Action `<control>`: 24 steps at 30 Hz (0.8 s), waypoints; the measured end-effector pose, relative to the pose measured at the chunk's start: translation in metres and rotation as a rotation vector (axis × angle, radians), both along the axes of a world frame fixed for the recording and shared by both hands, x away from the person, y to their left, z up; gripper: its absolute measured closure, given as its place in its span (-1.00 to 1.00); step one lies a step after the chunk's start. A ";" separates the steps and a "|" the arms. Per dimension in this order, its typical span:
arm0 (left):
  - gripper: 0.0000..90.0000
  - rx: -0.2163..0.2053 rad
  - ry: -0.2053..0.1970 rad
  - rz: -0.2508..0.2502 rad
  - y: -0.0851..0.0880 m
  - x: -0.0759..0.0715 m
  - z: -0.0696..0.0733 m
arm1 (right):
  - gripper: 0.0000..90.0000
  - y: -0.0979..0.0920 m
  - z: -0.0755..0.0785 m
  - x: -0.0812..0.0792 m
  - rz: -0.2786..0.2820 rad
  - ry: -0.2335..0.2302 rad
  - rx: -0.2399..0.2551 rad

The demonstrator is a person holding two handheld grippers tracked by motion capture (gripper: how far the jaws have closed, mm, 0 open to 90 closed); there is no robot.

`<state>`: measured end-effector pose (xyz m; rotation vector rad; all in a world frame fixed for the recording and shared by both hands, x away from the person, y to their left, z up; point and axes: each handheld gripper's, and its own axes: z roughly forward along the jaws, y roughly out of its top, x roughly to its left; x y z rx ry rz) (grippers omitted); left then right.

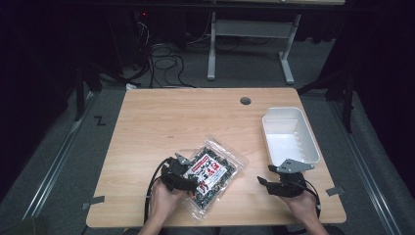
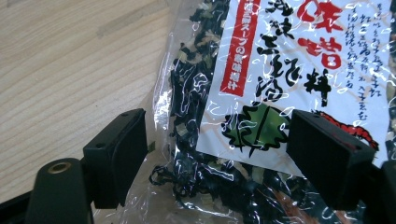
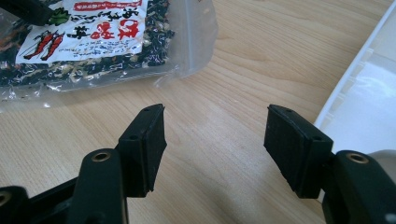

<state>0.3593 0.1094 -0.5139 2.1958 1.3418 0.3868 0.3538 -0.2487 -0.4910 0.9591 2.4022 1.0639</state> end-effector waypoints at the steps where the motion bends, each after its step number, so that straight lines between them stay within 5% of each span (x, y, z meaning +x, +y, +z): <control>1: -0.54 -0.002 0.004 -0.006 0.000 0.000 0.000 | -0.13 0.000 0.000 0.000 0.000 0.000 0.000; 24: -0.53 0.000 0.019 -0.081 0.000 0.002 -0.002 | -0.19 0.003 0.004 -0.001 0.013 0.018 0.051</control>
